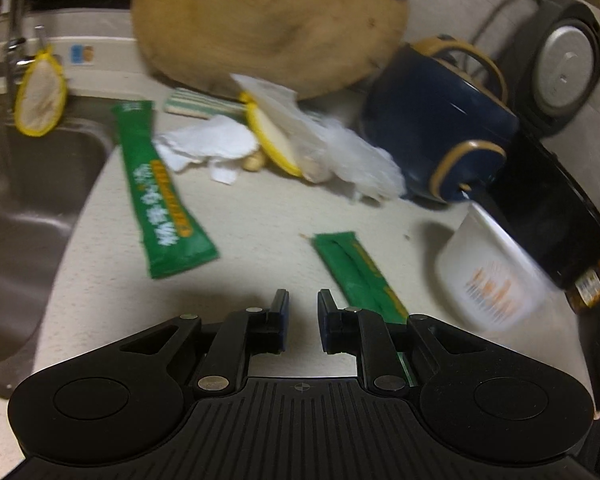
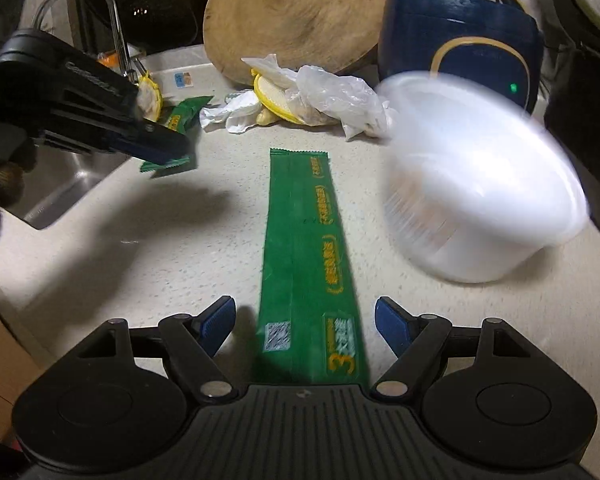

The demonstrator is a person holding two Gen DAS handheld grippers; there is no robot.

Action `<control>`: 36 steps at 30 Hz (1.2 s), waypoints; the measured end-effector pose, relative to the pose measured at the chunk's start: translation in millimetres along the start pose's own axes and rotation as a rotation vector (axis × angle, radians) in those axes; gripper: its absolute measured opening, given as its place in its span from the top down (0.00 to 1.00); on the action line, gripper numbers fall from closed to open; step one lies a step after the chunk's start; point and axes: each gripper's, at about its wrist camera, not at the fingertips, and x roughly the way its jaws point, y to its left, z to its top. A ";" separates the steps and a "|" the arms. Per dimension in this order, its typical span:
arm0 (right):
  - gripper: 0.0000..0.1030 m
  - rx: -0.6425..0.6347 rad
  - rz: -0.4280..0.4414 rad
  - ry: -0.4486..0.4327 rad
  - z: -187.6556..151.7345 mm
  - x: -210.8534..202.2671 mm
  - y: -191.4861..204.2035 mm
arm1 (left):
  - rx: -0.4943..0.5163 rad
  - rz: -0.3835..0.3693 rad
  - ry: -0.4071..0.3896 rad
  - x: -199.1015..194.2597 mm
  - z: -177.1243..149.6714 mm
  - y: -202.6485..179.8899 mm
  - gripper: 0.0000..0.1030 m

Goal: Collect trash
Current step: 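Close the left gripper on the white cup rim while the right gripper grasps the green strip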

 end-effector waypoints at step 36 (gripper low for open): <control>0.45 -0.012 0.110 -0.032 11.6 -22.2 -5.7 | 0.199 0.100 0.115 30.6 -25.7 -86.2 0.80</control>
